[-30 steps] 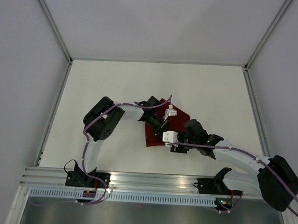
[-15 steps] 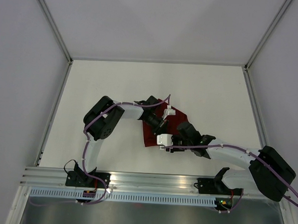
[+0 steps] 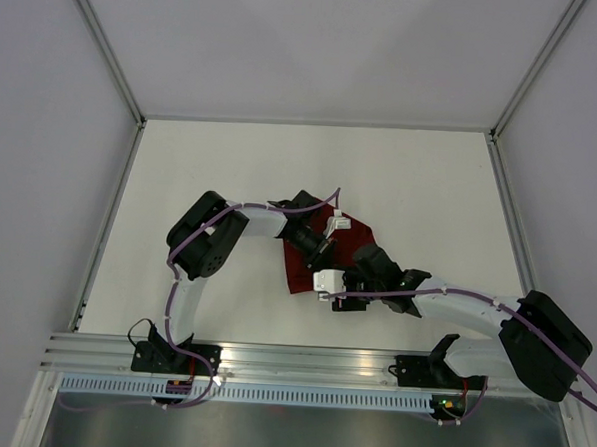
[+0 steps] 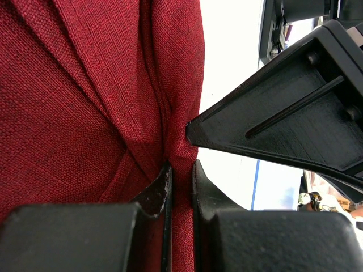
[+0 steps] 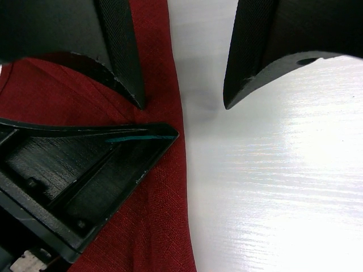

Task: Fold the napkin, place the utensils inside, and roll it up
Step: Roll the napkin with the utensil

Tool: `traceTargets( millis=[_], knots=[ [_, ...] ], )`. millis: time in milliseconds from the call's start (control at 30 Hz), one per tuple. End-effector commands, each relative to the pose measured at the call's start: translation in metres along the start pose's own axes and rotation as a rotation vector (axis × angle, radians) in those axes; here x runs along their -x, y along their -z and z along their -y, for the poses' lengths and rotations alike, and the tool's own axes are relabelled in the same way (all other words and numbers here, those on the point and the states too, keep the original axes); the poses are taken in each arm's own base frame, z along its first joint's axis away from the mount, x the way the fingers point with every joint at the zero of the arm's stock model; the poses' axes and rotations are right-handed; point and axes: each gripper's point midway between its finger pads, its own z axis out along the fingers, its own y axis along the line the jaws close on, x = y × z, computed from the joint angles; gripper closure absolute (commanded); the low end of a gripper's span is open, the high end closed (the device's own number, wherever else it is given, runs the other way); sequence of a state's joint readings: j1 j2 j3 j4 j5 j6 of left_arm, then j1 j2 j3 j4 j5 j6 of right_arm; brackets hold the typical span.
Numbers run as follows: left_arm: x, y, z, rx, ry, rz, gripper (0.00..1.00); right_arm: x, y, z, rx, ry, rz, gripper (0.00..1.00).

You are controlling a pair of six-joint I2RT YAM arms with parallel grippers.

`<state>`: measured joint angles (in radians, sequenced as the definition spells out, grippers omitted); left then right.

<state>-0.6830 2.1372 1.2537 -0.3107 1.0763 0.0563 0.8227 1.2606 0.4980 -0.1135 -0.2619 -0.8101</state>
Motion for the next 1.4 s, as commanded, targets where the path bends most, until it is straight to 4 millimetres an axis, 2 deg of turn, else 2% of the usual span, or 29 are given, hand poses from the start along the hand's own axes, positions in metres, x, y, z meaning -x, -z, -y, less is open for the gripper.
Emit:
traceTargets(
  millis=[0, 333, 467, 600, 800, 1233, 1367],
  knots=[
    [-0.027, -0.01, -0.015, 0.044, 0.047, -0.078, 0.96, 0.003, 0.0, 0.022, -0.07, 0.025, -0.012, 0.36],
    [-0.034, -0.011, -0.018, 0.038, 0.064, -0.098, 0.98, 0.018, 0.007, 0.041, -0.152, 0.054, 0.014, 0.36],
    [-0.037, -0.012, -0.02, 0.039, 0.07, -0.104, 0.98, 0.035, 0.016, 0.054, -0.185, 0.065, 0.051, 0.35],
    [-0.037, -0.011, -0.019, 0.034, 0.068, -0.104, 0.98, 0.032, 0.012, 0.053, -0.16, 0.074, 0.024, 0.35],
    [-0.037, -0.01, -0.019, 0.038, 0.066, -0.103, 0.98, 0.025, 0.0, 0.029, -0.03, 0.038, 0.01, 0.35],
    [-0.036, -0.009, -0.022, 0.04, 0.067, -0.099, 0.97, 0.01, -0.009, 0.005, 0.096, 0.005, -0.044, 0.37],
    [-0.035, -0.008, -0.022, 0.037, 0.065, -0.096, 0.94, 0.004, -0.016, 0.001, 0.103, -0.004, -0.055, 0.42]
  ],
)
